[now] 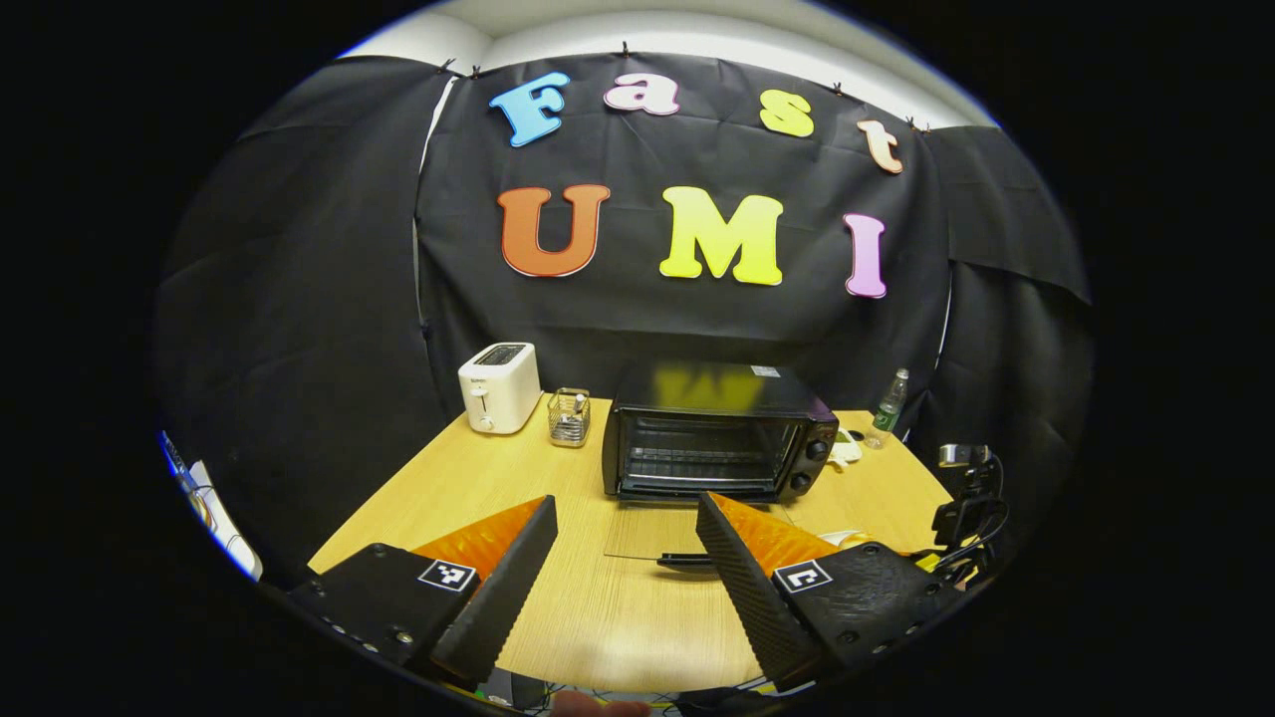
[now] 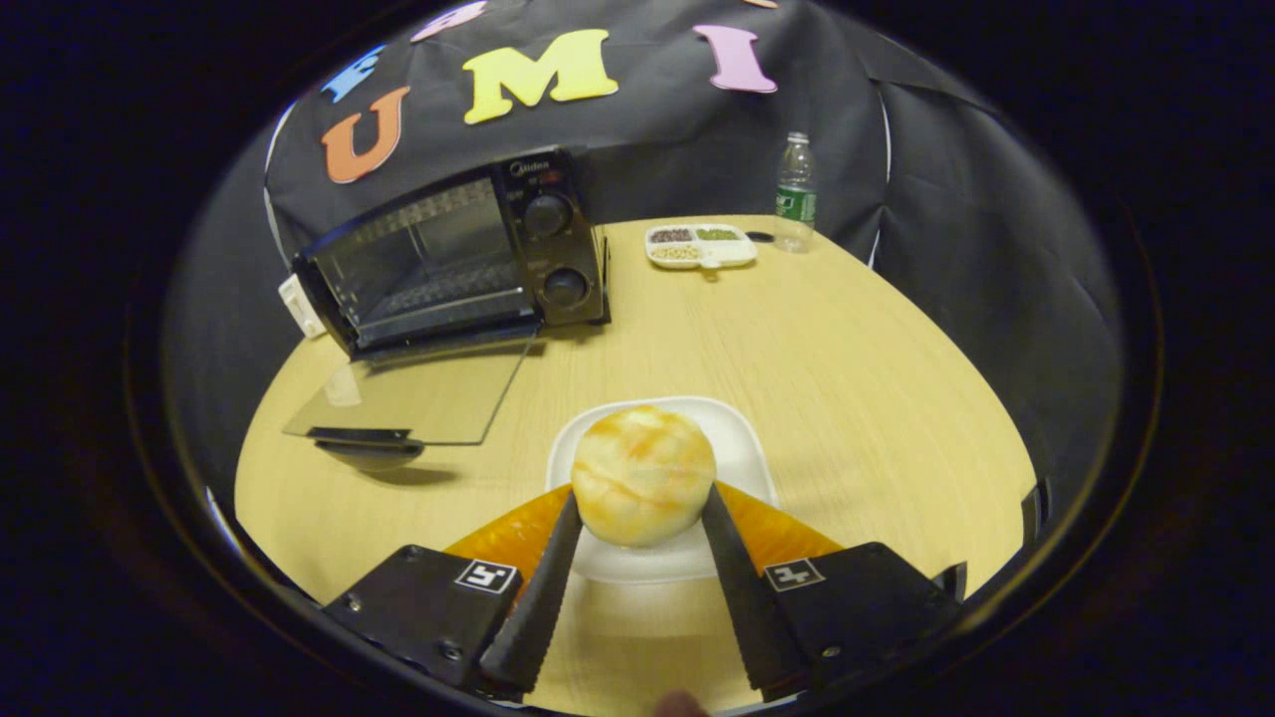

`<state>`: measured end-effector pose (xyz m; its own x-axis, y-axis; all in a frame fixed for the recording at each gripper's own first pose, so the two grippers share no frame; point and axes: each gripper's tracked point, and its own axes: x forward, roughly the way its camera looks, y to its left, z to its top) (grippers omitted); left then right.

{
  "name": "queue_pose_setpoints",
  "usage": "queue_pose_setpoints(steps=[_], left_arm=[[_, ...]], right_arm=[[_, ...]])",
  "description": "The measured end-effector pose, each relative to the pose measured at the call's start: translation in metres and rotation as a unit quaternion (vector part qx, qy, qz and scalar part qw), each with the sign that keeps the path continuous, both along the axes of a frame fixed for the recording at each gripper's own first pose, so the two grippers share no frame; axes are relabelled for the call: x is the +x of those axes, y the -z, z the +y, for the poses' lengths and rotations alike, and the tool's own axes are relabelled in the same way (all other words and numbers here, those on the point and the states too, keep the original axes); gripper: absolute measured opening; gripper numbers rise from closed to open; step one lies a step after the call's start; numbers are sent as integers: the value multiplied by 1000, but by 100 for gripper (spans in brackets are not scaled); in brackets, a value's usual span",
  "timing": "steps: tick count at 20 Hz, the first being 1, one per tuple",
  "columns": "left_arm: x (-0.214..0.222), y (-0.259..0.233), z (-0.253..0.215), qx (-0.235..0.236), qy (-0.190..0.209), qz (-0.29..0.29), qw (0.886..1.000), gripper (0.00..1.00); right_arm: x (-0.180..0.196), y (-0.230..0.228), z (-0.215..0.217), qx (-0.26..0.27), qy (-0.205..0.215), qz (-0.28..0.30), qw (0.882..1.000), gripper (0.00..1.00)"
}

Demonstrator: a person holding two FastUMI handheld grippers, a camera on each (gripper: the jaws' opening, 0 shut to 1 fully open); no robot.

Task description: Open the electric oven with the left hand, put the food in, and close the electric oven.

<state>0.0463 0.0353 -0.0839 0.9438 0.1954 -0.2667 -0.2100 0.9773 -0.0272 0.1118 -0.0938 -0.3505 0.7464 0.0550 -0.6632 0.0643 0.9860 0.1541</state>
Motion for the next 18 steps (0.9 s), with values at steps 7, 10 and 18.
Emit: queue_pose_setpoints(steps=[7, 10, 18], left_arm=[[-6, -4, 9, -8, 3, -11, 1000, 93], [-16, -7, 20, -8, -5, -13, 1000, 93], [-48, -1, 61, -6, -35, 15, 999, 93]], right_arm=[[-17, -78, 70, 78, -34, -41, 996, 71], [8, -99, 111, 129, -38, -59, 989, 71], [115, -78, 185, 207, 32, -70, 975, 70]])
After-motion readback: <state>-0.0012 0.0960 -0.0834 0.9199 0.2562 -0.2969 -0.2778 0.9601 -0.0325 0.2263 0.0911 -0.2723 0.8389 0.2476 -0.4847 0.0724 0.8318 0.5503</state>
